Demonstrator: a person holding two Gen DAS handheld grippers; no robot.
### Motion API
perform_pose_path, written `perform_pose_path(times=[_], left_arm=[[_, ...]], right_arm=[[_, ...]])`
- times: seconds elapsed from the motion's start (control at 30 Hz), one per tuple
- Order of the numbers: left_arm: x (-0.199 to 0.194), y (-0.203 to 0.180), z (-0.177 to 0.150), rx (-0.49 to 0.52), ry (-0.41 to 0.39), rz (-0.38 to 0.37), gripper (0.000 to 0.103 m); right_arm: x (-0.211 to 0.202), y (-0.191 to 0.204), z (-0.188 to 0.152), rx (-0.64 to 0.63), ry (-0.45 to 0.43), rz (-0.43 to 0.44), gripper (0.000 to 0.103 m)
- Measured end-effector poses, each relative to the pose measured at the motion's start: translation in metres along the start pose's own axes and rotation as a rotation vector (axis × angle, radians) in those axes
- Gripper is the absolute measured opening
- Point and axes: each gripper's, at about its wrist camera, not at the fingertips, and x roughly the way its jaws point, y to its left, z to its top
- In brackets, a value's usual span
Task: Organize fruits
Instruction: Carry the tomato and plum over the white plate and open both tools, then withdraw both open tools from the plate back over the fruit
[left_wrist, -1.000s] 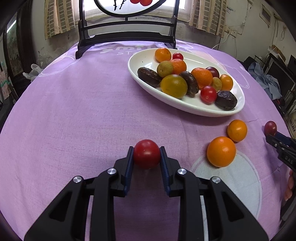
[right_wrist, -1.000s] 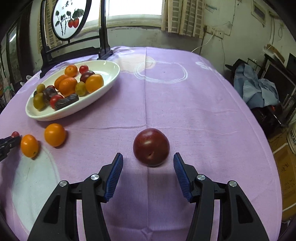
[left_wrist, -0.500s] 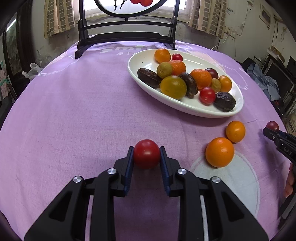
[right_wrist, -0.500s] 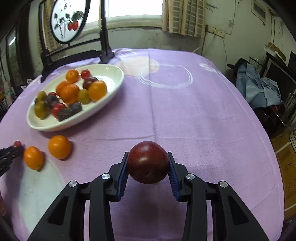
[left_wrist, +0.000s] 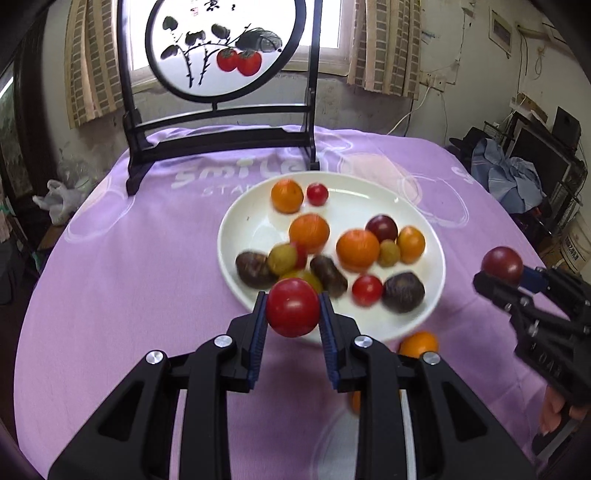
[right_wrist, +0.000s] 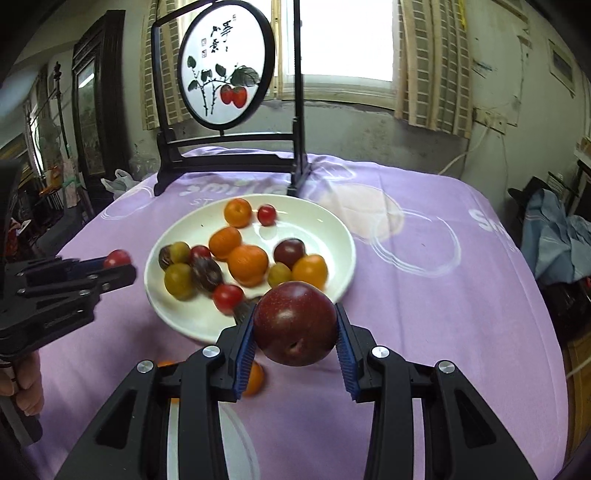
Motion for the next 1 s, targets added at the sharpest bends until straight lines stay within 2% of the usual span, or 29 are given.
perform_pose_path(times=[0.2, 0.43, 0.47, 0.5, 0.53, 0.57, 0.8, 1.0], left_arm=[[0.039, -0.001, 0.033, -0.005, 0.031, 0.038, 0.026], [0.079, 0.013, 0.052, -0.073, 0.090, 0.063, 0.028], [0.082, 0.015, 0.054, -0.088, 0.093, 0.070, 0.040], [0.084, 0.016, 0.054, -0.100, 0.100, 0.076, 0.049], [0.085, 0.017, 0.053, -0.112, 0.106, 0.089, 0.066], [0.084, 0.018, 0.052, -0.117, 0.104, 0.101, 0.070], [0.063, 0.025, 0.039, -0.145, 0.096, 0.090, 0.071], [0.026, 0.029, 0.015, -0.184, 0.042, 0.110, 0.084]], right_arm=[[0.037, 0.020, 0.024, -0.025, 0.004, 0.028, 0.040], [0.074, 0.032, 0.030, -0.029, 0.043, 0.036, 0.041], [0.078, 0.033, 0.030, -0.027, 0.047, 0.039, 0.041], [0.081, 0.032, 0.029, -0.022, 0.053, 0.033, 0.047], [0.081, 0.031, 0.027, -0.018, 0.048, 0.024, 0.056], [0.079, 0.030, 0.026, -0.012, 0.035, 0.016, 0.057], [0.056, 0.016, 0.016, 0.027, 0.011, 0.021, 0.058], [0.029, 0.000, -0.005, 0.086, 0.007, 0.022, 0.062]])
